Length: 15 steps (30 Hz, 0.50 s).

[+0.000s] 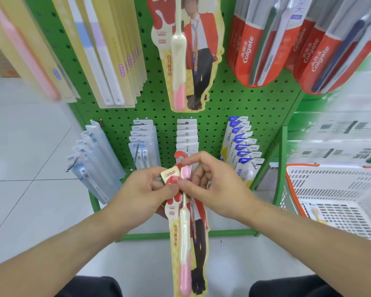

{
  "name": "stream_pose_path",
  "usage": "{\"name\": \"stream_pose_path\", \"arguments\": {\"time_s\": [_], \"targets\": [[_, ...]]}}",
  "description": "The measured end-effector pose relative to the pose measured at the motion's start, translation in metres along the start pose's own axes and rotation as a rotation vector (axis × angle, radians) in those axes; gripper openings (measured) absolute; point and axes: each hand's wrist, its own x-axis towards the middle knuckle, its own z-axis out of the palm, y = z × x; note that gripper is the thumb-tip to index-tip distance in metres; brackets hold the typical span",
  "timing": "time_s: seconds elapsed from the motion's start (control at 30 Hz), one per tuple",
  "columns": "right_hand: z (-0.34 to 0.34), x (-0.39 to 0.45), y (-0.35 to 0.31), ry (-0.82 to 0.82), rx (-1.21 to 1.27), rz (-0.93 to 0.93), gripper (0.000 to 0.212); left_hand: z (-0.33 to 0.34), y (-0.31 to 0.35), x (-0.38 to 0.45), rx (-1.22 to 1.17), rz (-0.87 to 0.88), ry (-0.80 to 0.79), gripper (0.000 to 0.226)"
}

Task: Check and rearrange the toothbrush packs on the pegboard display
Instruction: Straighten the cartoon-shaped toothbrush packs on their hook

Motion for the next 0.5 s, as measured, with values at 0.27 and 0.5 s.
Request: {"name": "stream_pose_path", "arguments": {"time_s": [0.27, 0.5], "targets": [[0.009, -0.015, -0.013, -0.018, 0.151, 0.256, 0.042, -0.012, 0.006, 0.000, -0.076, 0.127, 0.067, 0.014], [-0.001, -0.022, -0.021, -0.201, 0.277, 0.199, 0.024, -0.012, 0.005, -0.005, -0.157, 0.134, 0.077, 0.018]]}}
